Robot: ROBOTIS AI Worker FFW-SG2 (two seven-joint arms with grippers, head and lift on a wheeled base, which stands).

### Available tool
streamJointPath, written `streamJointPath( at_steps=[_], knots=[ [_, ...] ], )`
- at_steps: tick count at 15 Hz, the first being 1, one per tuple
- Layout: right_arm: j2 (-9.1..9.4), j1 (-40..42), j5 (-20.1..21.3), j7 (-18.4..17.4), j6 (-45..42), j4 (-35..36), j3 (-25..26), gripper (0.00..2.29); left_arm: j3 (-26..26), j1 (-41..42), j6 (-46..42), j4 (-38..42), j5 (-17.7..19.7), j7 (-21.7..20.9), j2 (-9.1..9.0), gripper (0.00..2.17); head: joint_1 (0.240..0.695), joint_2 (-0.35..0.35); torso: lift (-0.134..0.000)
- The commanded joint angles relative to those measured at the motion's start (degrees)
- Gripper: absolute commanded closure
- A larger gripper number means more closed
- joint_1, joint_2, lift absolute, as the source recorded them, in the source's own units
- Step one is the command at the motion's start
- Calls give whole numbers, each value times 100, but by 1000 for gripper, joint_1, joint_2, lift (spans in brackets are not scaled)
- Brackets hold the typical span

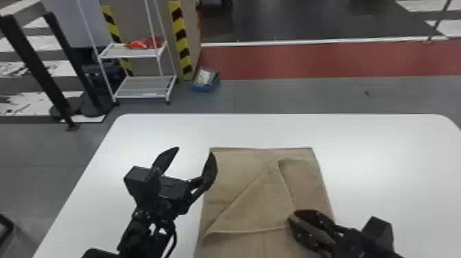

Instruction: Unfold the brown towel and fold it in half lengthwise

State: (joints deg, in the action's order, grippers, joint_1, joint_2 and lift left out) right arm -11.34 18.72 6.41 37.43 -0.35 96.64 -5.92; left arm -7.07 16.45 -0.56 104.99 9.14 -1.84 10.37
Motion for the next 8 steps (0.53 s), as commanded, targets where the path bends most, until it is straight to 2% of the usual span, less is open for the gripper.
streamJointPath(
  at_steps=[1,2,3,5,7,8],
  knots=[
    [0,0,-17,1,66,39,12,1028,-5,-10,0,-22,0,0,0,137,695,102,-108],
    [0,-26,-17,9,189,39,3,1062,-5,-19,0,-22,0,8,0,137,695,101,-108],
    [0,-44,-17,9,259,39,3,1207,-5,-19,0,-22,-9,0,0,137,695,101,-108],
    [0,-79,-17,9,347,48,-14,1160,-5,-37,0,-40,-9,8,0,137,695,98,-108],
    [0,-61,-26,-26,224,66,-14,373,-5,-45,0,-48,-9,8,0,137,695,98,-108],
    [0,-61,-26,-43,224,66,-23,309,-14,-45,0,-48,-9,8,0,137,695,98,-108]
  ],
)
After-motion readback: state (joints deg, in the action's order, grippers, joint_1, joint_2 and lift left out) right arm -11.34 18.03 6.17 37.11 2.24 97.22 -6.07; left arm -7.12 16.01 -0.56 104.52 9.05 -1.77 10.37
